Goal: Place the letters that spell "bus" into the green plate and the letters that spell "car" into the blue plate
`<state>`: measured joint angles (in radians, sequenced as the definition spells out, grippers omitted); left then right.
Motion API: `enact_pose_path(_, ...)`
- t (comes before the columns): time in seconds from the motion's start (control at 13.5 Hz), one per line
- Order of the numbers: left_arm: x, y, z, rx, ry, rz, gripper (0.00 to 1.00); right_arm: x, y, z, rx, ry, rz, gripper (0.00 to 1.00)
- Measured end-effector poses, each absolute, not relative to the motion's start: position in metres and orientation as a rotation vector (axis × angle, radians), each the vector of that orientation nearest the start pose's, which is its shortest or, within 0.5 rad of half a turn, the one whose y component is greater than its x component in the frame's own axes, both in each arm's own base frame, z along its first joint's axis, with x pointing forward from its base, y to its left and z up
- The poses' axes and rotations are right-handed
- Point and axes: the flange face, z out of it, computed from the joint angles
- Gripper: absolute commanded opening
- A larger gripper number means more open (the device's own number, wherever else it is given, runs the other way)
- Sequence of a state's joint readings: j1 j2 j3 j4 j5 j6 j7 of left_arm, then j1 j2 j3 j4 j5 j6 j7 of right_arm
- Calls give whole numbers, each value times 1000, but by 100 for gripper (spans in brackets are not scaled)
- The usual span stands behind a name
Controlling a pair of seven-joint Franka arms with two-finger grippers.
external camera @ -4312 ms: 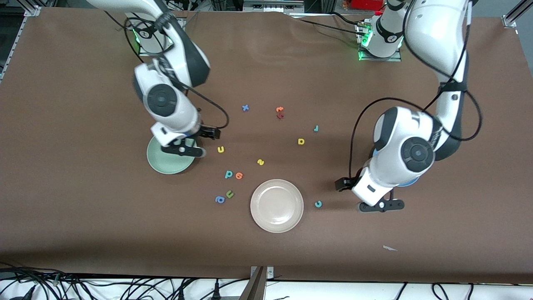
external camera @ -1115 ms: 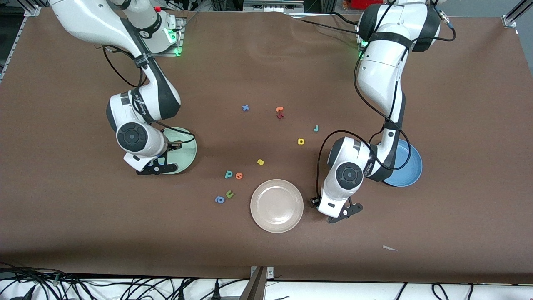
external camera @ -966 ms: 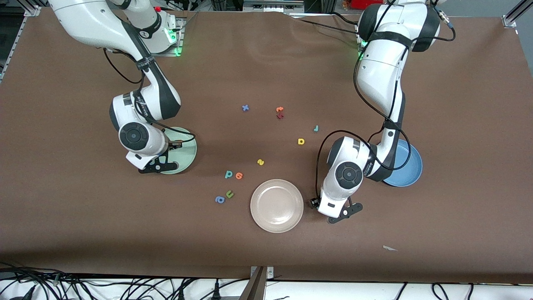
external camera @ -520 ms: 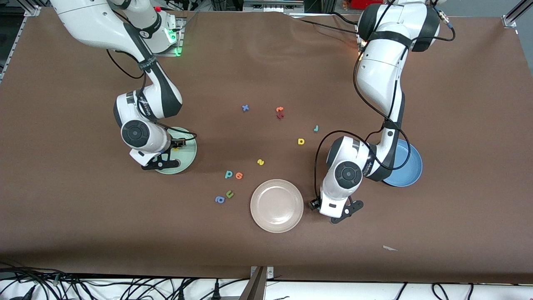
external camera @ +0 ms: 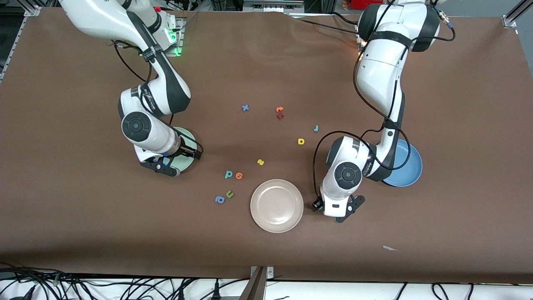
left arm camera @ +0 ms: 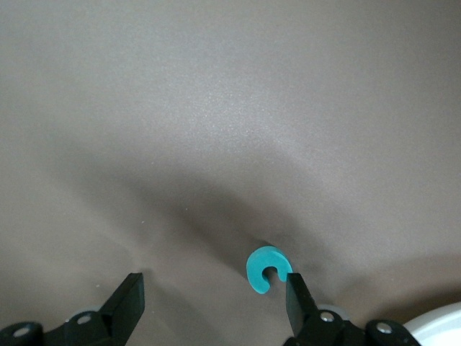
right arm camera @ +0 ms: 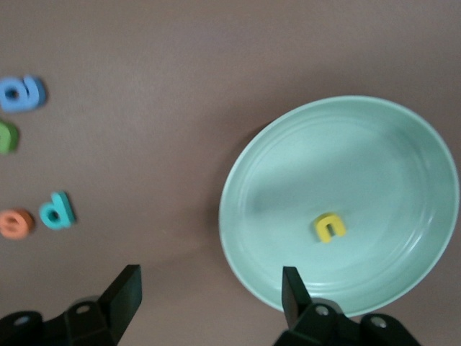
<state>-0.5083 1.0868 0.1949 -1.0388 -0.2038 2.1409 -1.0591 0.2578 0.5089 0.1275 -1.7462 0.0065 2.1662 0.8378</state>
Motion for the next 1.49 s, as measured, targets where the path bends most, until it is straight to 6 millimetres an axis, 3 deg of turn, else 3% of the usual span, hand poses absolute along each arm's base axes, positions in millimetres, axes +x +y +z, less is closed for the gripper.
enact_pose_path(0.15,720,-299,177,-2934,-1185,-37,90,617,263,266,-2958,1015,162,87)
enact_pose_path(0.37,721,-299,178,-2932,-1206,-50,91,627,314,243,-2767,1392,124,86)
enact_pose_path(0.59,724,-298,180,-2939,-1219,-75,92,622,353,223,-2635,1567,93,86)
enact_pose_path(0.74,725,-296,181,-2941,-1225,-89,94,622,360,215,-2580,1631,62,84)
enact_pose_path(1.19,723,-296,171,-2929,-1227,-74,96,624,356,179,-2574,1648,-2,75)
enact_pose_path(1.49,722,-297,170,-2924,-1237,-73,96,624,357,176,-2574,1642,-8,61)
